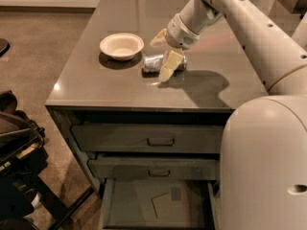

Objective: Place redbull can into bottom drawer

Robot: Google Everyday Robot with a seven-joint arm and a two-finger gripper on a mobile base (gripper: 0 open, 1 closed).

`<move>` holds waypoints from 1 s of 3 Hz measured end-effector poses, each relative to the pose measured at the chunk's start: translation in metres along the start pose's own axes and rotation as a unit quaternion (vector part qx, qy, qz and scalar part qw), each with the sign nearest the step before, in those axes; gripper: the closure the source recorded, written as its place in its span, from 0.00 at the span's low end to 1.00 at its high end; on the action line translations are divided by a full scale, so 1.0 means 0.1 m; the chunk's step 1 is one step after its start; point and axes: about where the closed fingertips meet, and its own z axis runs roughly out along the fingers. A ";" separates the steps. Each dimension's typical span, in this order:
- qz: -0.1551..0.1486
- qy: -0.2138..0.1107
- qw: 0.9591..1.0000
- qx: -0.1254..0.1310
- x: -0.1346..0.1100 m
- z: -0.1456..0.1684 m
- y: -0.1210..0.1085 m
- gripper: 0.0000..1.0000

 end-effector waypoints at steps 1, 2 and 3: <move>0.000 0.000 1.000 0.000 0.00 0.00 0.00 0.42; 0.000 0.000 1.000 0.000 0.00 0.00 0.00 0.65; 0.000 0.000 1.000 0.000 0.00 0.00 0.00 0.88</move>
Offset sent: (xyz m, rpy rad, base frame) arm 0.0000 0.0000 0.0000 0.0000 0.0000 0.0000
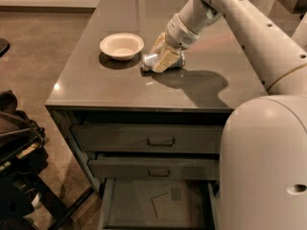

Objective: Place redbull can into bottom drawer

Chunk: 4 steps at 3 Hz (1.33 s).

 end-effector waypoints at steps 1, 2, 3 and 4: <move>0.000 0.000 1.000 0.000 0.00 0.00 0.00 1.00; -0.005 -0.021 1.000 -0.005 -0.09 -0.06 0.09 1.00; 0.021 -0.039 0.999 0.021 -0.23 -0.39 0.35 1.00; 0.053 -0.062 0.993 0.087 -0.59 -0.92 0.77 1.00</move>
Offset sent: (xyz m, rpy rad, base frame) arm -0.0326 -0.0022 0.0239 0.0821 0.0215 0.0506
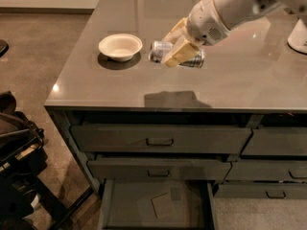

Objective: Place redbull can into bottom drawer

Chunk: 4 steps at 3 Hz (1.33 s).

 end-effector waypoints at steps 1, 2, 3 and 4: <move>0.024 -0.034 0.997 0.069 -0.56 -0.37 0.44 1.00; 0.070 -0.054 0.988 0.125 -0.70 -0.50 0.82 1.00; 0.111 -0.035 0.983 0.142 -0.29 -0.51 0.98 1.00; 0.111 -0.034 0.983 0.141 -0.29 -0.51 0.99 1.00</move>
Offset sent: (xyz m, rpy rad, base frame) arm -0.1943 -0.0441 -0.1265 0.1080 0.2001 -0.5365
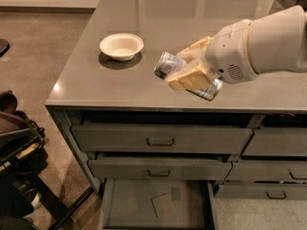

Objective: Place redbull can into bottom drawer

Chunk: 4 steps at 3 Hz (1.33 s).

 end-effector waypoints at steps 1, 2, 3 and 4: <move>0.029 -0.003 1.000 0.010 0.25 0.04 0.10 1.00; 0.075 -0.012 0.997 0.027 0.81 0.19 0.32 1.00; 0.109 -0.012 0.993 0.038 1.42 0.44 0.50 1.00; 0.138 -0.018 0.989 0.050 1.91 0.69 0.63 1.00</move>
Offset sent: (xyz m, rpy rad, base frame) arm -0.0391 -0.0578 -0.1806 0.1620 0.1256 -0.2351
